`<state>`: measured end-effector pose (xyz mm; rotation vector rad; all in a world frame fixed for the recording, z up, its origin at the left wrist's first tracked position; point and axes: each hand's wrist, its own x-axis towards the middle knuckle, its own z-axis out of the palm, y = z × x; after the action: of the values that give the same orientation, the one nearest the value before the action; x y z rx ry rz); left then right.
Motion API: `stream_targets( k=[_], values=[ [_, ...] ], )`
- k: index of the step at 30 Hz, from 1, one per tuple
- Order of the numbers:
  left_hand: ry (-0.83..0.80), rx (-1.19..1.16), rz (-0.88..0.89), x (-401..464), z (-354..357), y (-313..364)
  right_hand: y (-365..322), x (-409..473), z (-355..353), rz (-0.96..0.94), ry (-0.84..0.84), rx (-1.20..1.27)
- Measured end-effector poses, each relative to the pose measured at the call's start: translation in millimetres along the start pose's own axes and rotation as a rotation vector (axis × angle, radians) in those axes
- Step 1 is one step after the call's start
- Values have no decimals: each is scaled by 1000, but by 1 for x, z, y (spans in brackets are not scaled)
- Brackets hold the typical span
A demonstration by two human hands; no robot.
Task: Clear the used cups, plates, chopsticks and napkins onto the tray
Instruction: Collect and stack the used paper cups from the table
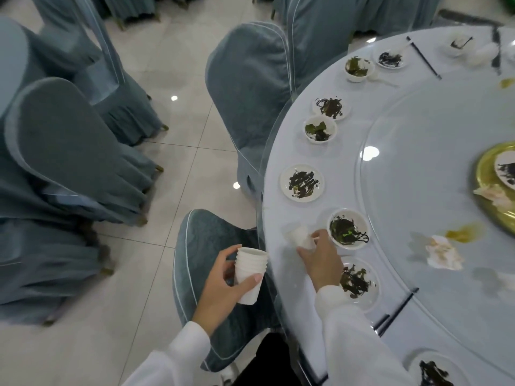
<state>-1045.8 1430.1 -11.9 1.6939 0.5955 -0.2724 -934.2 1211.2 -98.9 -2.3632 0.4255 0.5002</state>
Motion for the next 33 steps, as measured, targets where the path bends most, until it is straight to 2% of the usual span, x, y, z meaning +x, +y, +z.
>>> stream_targets(
  k=[3, 5, 11, 17, 23, 33],
  values=[
    [-6, 4, 8, -2, -4, 0, -5, -2, 3, 50, 4, 35],
    [-12, 2, 12, -1, -8, 1, -5, -5, 4, 93, -4, 144],
    [-68, -16, 43, 5, -17, 1, -2, -31, -2, 193, 14, 746],
    [-221, 0, 100, 12, -28, 3, -12, -82, -7, 231, -10, 1234],
    [-453, 137, 210, 18, -57, 10, -42, -146, 0, 186, 58, 1288],
    [-651, 275, 346, -1, -100, 0, -60, -230, 31, 155, 129, 1353]
  ],
)
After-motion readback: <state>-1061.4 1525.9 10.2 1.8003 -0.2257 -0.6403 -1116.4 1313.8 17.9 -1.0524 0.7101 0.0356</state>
